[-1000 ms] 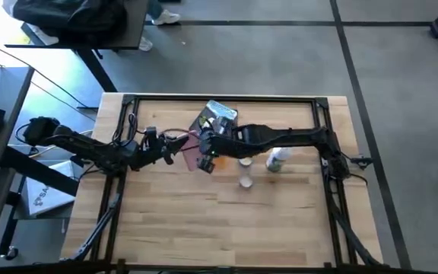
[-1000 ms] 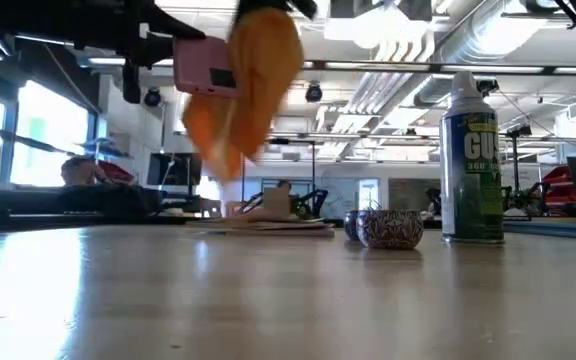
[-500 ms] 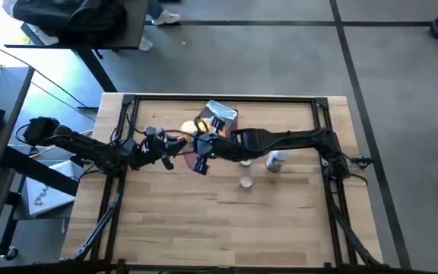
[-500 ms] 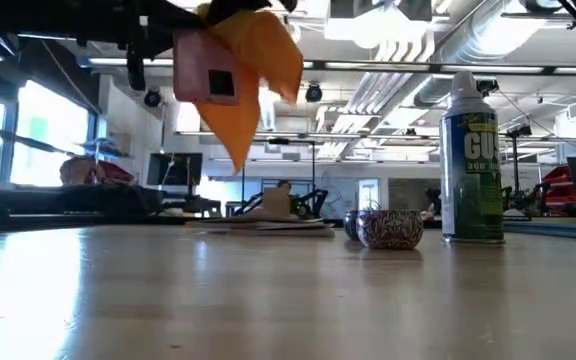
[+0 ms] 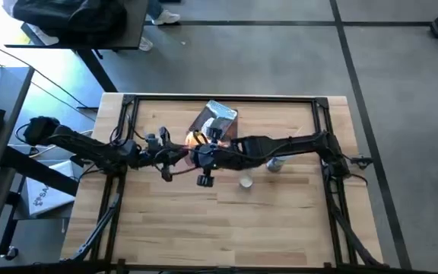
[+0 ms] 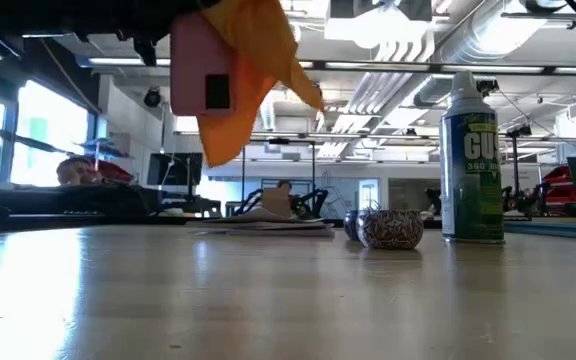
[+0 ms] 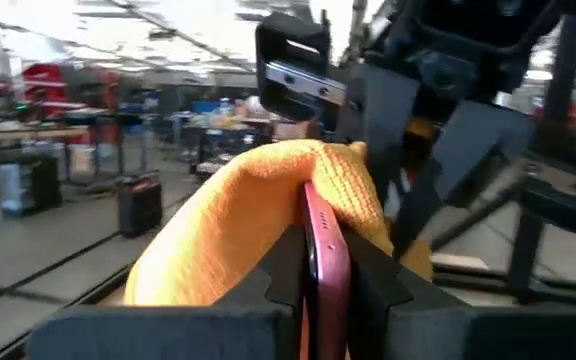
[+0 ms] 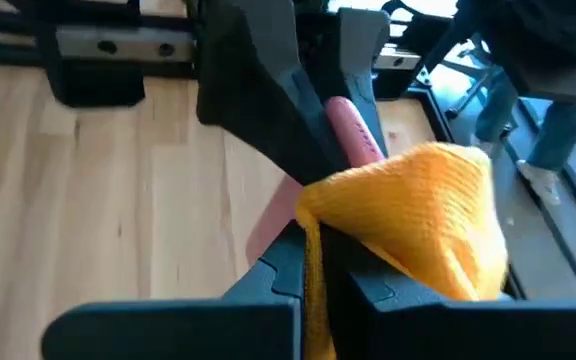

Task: Apply microfiber cloth
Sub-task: Wipe the pink phone with the orange microfiber cloth

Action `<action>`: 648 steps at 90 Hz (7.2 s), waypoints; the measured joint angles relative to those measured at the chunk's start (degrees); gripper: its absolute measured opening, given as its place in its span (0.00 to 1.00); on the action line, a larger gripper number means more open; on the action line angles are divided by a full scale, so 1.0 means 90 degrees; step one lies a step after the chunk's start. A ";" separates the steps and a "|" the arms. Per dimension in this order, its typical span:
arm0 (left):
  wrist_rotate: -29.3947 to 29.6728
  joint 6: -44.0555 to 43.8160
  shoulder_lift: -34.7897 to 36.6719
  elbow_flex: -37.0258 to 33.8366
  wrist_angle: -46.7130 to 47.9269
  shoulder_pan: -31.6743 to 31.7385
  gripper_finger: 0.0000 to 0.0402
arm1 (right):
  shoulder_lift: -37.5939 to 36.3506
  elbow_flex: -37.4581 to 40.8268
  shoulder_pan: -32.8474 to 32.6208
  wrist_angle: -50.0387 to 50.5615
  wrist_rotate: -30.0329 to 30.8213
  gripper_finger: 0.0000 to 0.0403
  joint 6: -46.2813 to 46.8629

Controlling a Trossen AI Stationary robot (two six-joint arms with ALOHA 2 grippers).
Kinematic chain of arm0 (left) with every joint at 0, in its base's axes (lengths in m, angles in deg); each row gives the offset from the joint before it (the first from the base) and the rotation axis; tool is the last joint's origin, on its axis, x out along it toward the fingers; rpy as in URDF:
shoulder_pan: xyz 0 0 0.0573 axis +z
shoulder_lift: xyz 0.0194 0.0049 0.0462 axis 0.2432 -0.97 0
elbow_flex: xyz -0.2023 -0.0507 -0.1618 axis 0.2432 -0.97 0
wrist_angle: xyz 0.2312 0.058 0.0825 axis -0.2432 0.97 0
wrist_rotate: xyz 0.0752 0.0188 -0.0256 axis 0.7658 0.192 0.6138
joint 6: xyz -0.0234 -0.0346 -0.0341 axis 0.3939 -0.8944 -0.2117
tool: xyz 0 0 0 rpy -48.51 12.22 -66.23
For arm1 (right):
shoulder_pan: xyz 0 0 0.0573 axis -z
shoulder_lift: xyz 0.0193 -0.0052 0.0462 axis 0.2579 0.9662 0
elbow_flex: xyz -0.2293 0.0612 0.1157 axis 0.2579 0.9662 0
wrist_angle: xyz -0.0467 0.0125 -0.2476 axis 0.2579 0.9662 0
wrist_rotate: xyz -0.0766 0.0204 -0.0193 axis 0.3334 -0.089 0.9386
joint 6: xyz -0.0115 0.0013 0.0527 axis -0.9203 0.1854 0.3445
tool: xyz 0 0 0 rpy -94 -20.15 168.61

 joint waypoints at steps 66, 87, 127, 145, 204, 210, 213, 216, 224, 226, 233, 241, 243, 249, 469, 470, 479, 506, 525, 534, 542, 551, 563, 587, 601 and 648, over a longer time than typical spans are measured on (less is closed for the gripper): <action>-0.1439 0.2744 -0.0020 0.0000 0.0629 -0.0393 0.05 | -0.0083 -0.0672 -0.0394 0.1264 0.1000 0.00 -0.0450; -0.1180 0.6519 -0.0446 -0.0003 0.0787 -0.0848 0.04 | -0.0063 0.0714 -0.0110 0.1201 -0.0687 0.00 -0.0285; 0.0935 0.9561 -0.2875 -0.0007 0.0843 -0.1204 0.04 | -0.0282 0.2485 0.1074 -0.1577 -0.4317 0.00 -0.1554; 0.1244 1.0167 -0.3862 0.0000 -0.0070 -0.1303 0.04 | -0.0276 0.3733 0.1239 -0.3391 -0.5281 0.00 -0.1685; 0.0092 0.9065 -0.5151 0.0032 -0.1485 -0.1587 0.04 | -0.0290 0.5444 0.1236 -0.5593 -0.3331 0.00 -0.3449; 0.0212 0.8965 -0.5158 0.0029 -0.1512 -0.1589 0.04 | -0.0377 0.5446 0.1360 -0.5329 -0.2746 0.00 -0.3835; 0.0251 0.8946 -0.5160 0.0029 -0.1532 -0.1589 0.04 | -0.0444 0.5450 0.1403 -0.5179 -0.2520 0.00 -0.3987; 0.0280 0.8945 -0.5163 0.0027 -0.1538 -0.1592 0.04 | -0.0510 0.5461 0.1450 -0.5047 -0.2368 0.00 -0.4132; 0.0344 0.8936 -0.5167 0.0024 -0.1558 -0.1590 0.04 | -0.0765 0.5464 0.1527 -0.4890 -0.2168 0.00 -0.4420; 0.0350 0.8923 -0.5168 0.0024 -0.1556 -0.1590 0.04 | -0.0839 0.5463 0.1536 -0.4894 -0.2171 0.00 -0.4429; 0.0347 0.8734 -0.5168 0.0022 -0.1558 -0.1521 0.04 | -0.0999 0.5451 0.1534 -0.4924 -0.2424 0.00 -0.4347; 0.0285 0.8337 -0.5168 0.0018 -0.1551 -0.1403 0.04 | -0.1038 0.5451 0.1480 -0.4882 -0.3070 0.00 -0.4186; 0.0245 0.8254 -0.5168 0.0017 -0.1548 -0.1372 0.04 | -0.1037 0.5451 0.1455 -0.4881 -0.3247 0.00 -0.4102; 0.0123 0.8159 -0.5170 0.0017 -0.1525 -0.1300 0.04 | -0.0968 0.5451 0.1425 -0.4948 -0.3753 0.00 -0.3807; 0.0185 0.9650 -0.5190 0.0325 -0.1313 -0.1409 0.04 | 0.0126 0.4920 0.1410 -0.5636 -0.4348 0.00 -0.2614; 0.0188 0.9650 -0.5190 0.0325 -0.1313 -0.1413 0.04 | 0.0126 0.4920 0.1420 -0.5617 -0.4317 0.00 -0.2622; 0.0212 0.9601 -0.5190 0.0325 -0.1315 -0.1462 0.04 | 0.0093 0.4917 0.1533 -0.5364 -0.4004 0.00 -0.2735; 0.0236 0.9722 -0.5192 0.0330 -0.1320 -0.1543 0.04 | -0.0513 0.4966 0.1749 -0.4206 -0.2439 0.00 -0.3752; 0.0324 0.9307 -0.5190 0.0328 -0.1318 -0.1541 0.04 | -0.1240 0.4949 0.1673 -0.3411 -0.2777 0.00 -0.3145; 0.0367 0.9191 -0.5190 0.0328 -0.1320 -0.1541 0.04 | -0.1322 0.4941 0.1574 -0.3440 -0.3521 0.00 -0.2671; 0.0448 0.9167 -0.5190 0.0328 -0.1327 -0.1541 0.04 | -0.1139 0.4940 0.1423 -0.3466 -0.3807 0.00 -0.2440; 0.0718 0.9137 -0.5192 0.0325 -0.1364 -0.1549 0.04 | -0.0857 0.4946 0.1214 -0.3637 -0.3812 0.00 -0.2360; 0.1076 0.9263 -0.5195 0.0321 -0.1421 -0.1596 0.04 | -0.0476 0.4944 0.0879 -0.4114 -0.3825 0.00 -0.2138; 0.1124 0.9489 -0.5208 0.0313 -0.1577 -0.1732 0.04 | -0.0330 0.4939 0.0198 -0.4349 -0.3940 0.00 -0.1658; 0.1075 0.9551 -0.5209 0.0313 -0.1604 -0.1789 0.04 | -0.0328 0.4939 -0.0081 -0.4407 -0.3773 0.00 -0.1377; 0.1323 0.9843 -0.5197 0.0337 -0.1618 -0.2356 0.04 | -0.0338 0.4934 0.0804 -0.4413 -0.2666 0.00 -0.2390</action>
